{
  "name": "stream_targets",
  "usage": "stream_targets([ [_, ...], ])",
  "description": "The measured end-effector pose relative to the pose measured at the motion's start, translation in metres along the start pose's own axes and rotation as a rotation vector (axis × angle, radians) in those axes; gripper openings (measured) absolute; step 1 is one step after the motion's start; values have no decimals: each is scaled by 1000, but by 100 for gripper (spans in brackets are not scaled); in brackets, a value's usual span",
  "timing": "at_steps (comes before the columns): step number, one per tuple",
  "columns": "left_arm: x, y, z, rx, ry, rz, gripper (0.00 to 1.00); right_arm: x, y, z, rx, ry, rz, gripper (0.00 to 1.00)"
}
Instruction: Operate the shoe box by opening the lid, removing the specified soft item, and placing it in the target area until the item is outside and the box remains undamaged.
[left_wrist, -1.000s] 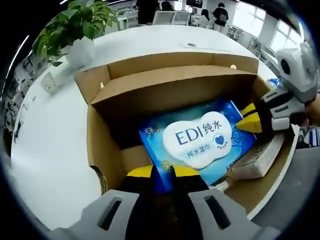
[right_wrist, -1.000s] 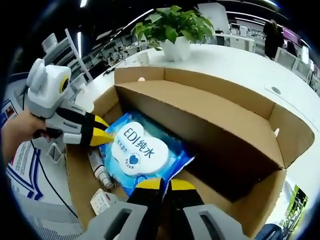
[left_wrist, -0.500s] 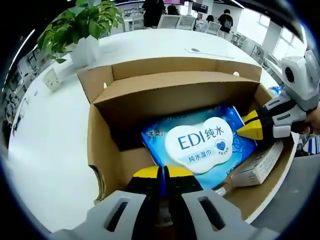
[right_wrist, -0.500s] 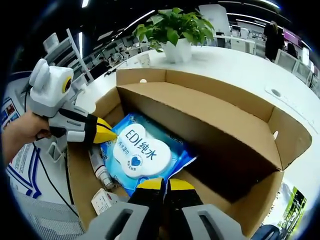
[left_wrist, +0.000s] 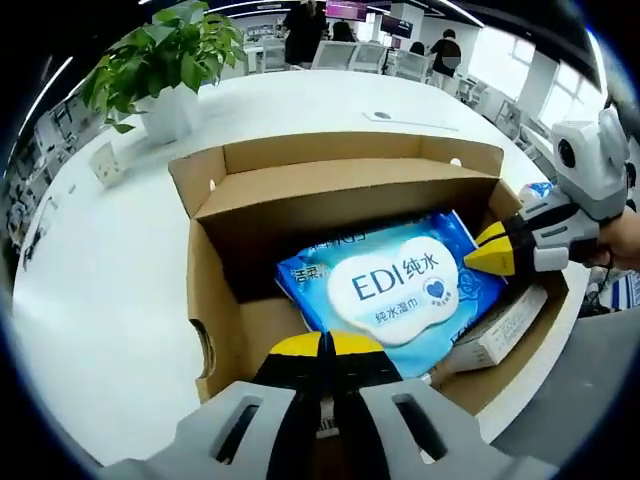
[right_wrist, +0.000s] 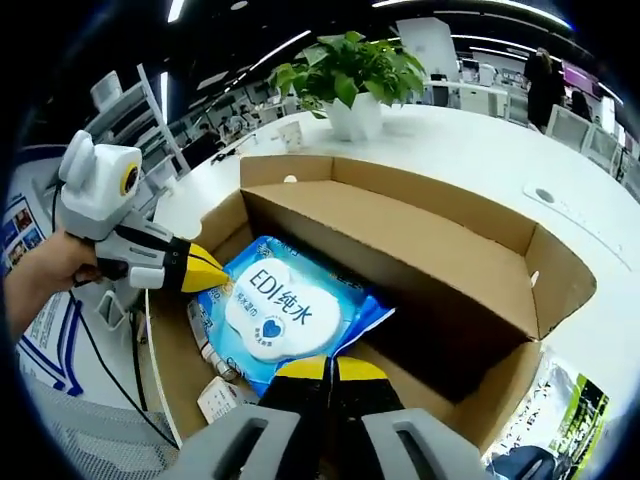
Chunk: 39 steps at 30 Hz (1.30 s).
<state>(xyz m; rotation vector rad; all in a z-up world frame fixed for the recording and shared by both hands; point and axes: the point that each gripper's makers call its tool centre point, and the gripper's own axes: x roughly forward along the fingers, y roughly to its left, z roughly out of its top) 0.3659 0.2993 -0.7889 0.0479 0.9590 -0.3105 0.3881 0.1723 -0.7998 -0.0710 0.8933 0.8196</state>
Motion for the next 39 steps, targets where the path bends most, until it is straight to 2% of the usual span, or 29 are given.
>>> stream_targets([
  [10, -16, 6, 0, -33, -33, 9, 0, -5, 12, 9, -13, -43, 21, 0],
  [21, -37, 10, 12, -47, -86, 27, 0, -14, 21, 21, -6, -87, 40, 0],
  [29, -55, 9, 25, -49, -133, 32, 0, -31, 27, 39, 12, -137, 48, 0],
  [39, -72, 0, 38, -36, -162, 24, 0, -57, 32, 54, 26, -184, 53, 0],
])
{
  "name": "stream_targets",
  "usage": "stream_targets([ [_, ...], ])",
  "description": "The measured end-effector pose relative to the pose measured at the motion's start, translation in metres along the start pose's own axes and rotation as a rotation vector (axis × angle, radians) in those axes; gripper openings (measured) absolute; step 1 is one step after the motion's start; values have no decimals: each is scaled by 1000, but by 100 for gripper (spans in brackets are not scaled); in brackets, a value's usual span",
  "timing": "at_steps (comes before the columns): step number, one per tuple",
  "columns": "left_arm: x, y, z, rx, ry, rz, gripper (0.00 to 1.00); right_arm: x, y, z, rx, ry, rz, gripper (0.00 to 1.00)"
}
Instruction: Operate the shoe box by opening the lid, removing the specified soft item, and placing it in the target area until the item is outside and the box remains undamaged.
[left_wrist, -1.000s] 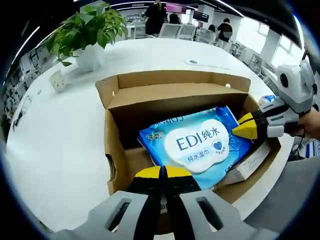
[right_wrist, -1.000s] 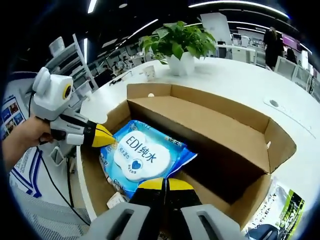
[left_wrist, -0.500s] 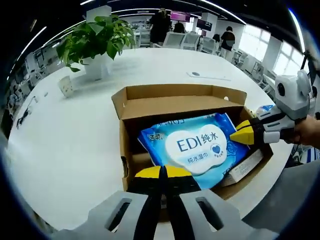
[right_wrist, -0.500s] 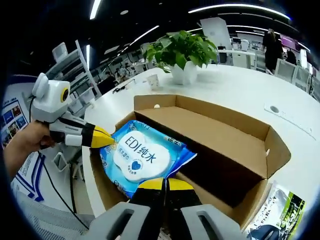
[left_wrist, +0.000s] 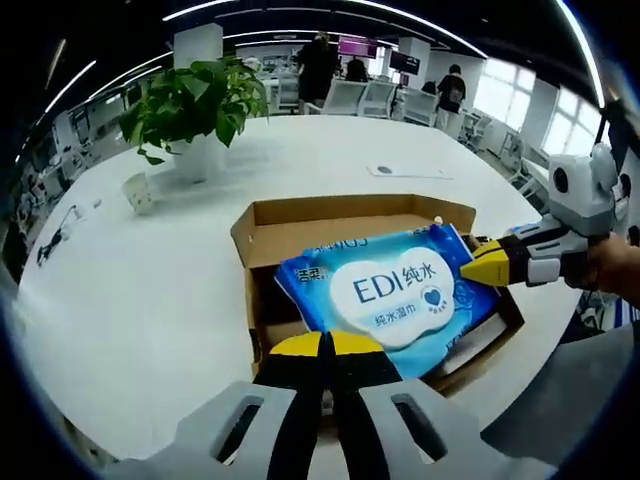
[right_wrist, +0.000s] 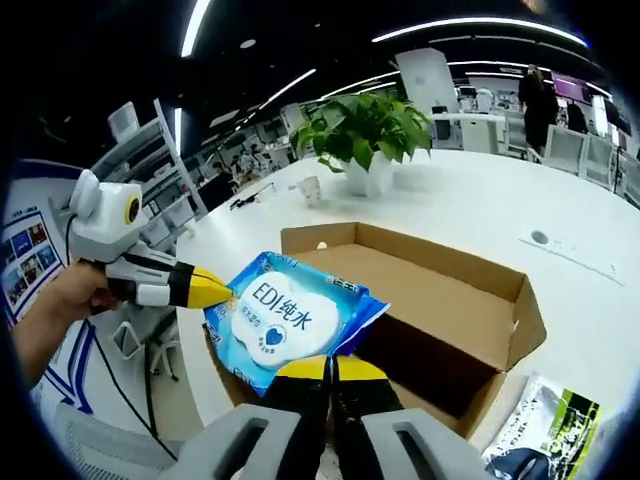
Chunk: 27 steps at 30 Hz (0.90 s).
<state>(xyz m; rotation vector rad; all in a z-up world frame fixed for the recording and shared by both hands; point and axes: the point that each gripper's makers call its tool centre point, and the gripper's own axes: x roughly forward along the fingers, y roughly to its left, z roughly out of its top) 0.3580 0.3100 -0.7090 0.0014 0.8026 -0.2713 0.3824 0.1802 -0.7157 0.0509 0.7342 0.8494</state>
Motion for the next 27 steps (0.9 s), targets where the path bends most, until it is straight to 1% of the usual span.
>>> stream_targets([
  [10, -6, -16, 12, 17, -8, -26, 0, -24, -3, 9, 22, -25, -9, 0],
  [16, -7, -31, 21, 15, -17, -52, 0, -41, -12, 14, 42, -37, -22, 0],
  [23, -2, -51, 32, 22, -24, -78, 0, -59, -24, 12, 48, -37, -50, 0],
  [27, 1, -61, 35, 25, -24, -92, 0, -68, -32, 12, 57, -43, -61, 0],
])
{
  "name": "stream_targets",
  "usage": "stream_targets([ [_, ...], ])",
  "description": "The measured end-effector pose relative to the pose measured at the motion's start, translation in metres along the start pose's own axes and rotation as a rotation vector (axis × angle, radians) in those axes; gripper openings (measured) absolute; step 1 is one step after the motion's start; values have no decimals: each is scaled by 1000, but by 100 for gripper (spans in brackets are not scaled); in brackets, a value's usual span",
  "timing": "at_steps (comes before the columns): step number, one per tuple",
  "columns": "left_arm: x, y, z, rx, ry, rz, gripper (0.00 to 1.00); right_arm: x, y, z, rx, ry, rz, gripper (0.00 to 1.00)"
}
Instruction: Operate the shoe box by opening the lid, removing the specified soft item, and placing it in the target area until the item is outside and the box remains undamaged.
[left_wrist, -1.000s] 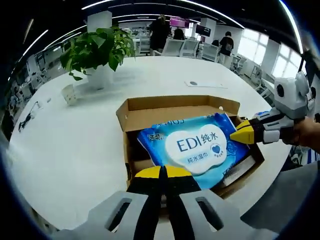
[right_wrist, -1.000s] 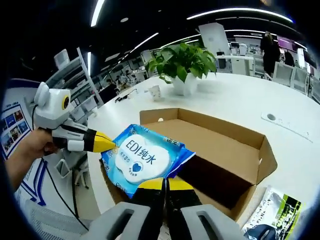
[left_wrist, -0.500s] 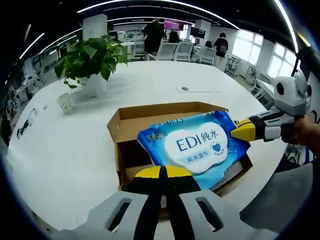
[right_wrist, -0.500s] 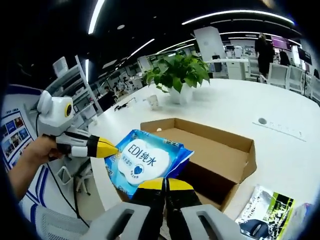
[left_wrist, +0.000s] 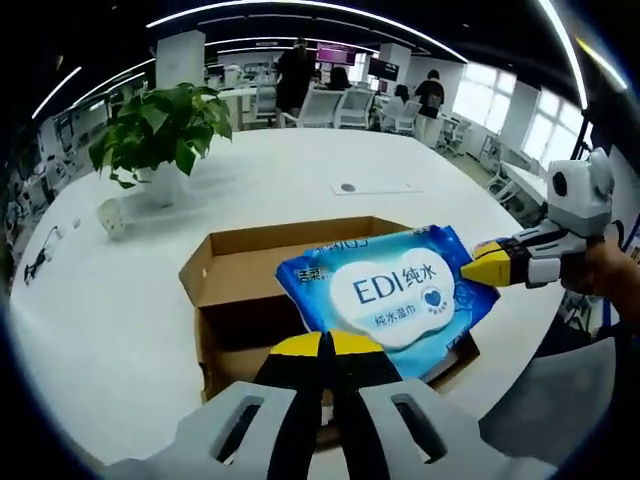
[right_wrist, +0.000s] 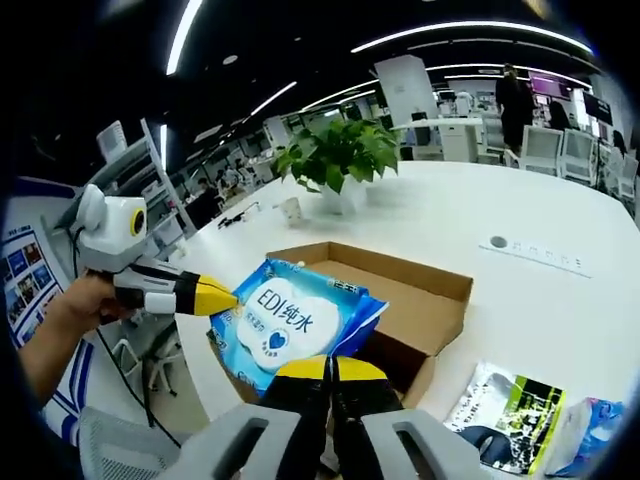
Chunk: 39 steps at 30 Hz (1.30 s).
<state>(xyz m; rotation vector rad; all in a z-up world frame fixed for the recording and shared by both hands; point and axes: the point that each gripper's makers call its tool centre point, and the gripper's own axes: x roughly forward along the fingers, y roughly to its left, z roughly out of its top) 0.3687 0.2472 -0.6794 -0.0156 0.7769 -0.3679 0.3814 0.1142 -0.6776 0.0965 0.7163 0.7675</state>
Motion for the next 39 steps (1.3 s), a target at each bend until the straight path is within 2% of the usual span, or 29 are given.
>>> stream_targets([
  [18, 17, -49, 16, 21, -2, -71, 0, -38, -36, 1, 31, -17, -53, 0],
  [39, 43, -96, 23, 42, 6, -130, 0, -71, -82, -12, 59, -4, -106, 0],
])
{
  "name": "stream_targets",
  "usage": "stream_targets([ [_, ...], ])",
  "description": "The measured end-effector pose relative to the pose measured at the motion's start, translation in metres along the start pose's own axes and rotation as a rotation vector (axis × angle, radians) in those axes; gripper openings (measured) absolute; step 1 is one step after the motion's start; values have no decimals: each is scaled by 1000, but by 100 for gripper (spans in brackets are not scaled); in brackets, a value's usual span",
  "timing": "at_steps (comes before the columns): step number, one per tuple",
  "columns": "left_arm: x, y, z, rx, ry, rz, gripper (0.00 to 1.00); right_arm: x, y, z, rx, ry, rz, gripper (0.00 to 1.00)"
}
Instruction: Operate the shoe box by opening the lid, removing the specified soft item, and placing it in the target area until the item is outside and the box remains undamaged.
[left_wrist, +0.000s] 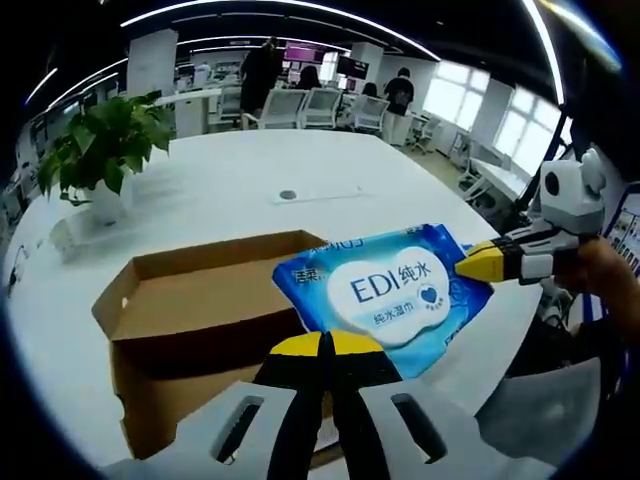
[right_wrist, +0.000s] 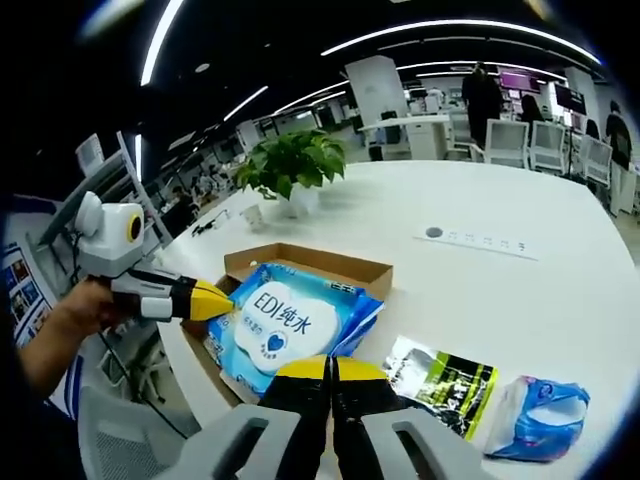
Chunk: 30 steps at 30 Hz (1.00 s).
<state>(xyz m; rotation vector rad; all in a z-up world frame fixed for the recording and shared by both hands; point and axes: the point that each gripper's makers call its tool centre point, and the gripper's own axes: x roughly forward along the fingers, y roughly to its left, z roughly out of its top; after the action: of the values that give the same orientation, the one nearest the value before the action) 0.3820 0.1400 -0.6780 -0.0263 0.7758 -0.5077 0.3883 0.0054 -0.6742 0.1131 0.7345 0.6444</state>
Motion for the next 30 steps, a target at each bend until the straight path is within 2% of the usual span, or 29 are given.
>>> stream_targets([
  [18, 32, -40, 12, 25, 0, -55, 0, -27, -44, -8, 43, -12, -62, 0],
  [30, 54, -59, 19, 51, -9, -85, 0, -38, -70, -13, 65, -14, -102, 0],
])
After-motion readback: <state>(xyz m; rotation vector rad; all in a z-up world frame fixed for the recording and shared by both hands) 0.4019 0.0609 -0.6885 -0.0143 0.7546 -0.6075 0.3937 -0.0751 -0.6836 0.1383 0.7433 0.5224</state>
